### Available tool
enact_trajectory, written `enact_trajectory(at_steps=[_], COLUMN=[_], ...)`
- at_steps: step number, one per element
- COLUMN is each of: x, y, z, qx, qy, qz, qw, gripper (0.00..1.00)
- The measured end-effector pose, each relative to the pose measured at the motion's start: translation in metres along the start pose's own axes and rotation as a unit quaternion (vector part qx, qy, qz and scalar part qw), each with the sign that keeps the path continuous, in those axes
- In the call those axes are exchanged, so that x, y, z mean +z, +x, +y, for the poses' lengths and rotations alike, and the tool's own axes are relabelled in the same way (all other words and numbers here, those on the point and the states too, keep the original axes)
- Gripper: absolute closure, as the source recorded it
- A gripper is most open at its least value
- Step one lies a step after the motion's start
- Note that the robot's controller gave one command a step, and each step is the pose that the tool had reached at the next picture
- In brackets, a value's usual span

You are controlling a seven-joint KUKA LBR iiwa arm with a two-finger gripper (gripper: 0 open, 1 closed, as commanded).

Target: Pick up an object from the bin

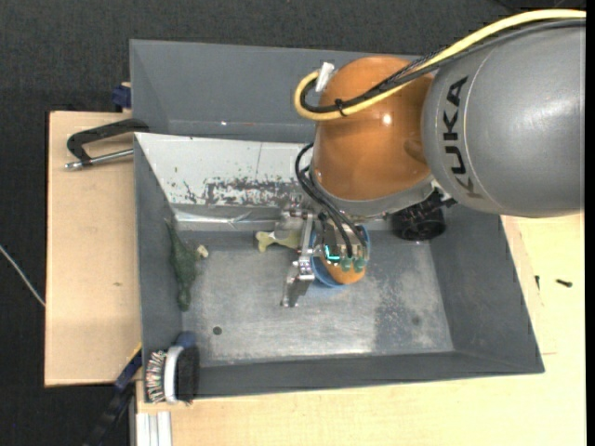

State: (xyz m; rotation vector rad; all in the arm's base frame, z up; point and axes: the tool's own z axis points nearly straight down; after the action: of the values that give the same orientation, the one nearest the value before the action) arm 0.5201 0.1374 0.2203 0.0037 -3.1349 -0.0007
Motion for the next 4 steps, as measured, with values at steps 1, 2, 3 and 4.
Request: enact_trajectory(at_steps=[1, 2, 3, 4], x=[0.041, 0.134, 0.131, 0.138], y=[-0.057, -0.079, -0.081, -0.072], z=[-0.062, -0.089, -0.088, -0.088], qx=[-0.008, -0.234, -0.233, -0.293], qy=[0.001, -0.001, -0.001, 0.001], qz=[-0.0058, -0.0099, -0.0158, -0.0211], qw=[0.9999, 0.9723, 0.9724, 0.9560], gripper=[0.00, 0.00, 1.00, 1.00])
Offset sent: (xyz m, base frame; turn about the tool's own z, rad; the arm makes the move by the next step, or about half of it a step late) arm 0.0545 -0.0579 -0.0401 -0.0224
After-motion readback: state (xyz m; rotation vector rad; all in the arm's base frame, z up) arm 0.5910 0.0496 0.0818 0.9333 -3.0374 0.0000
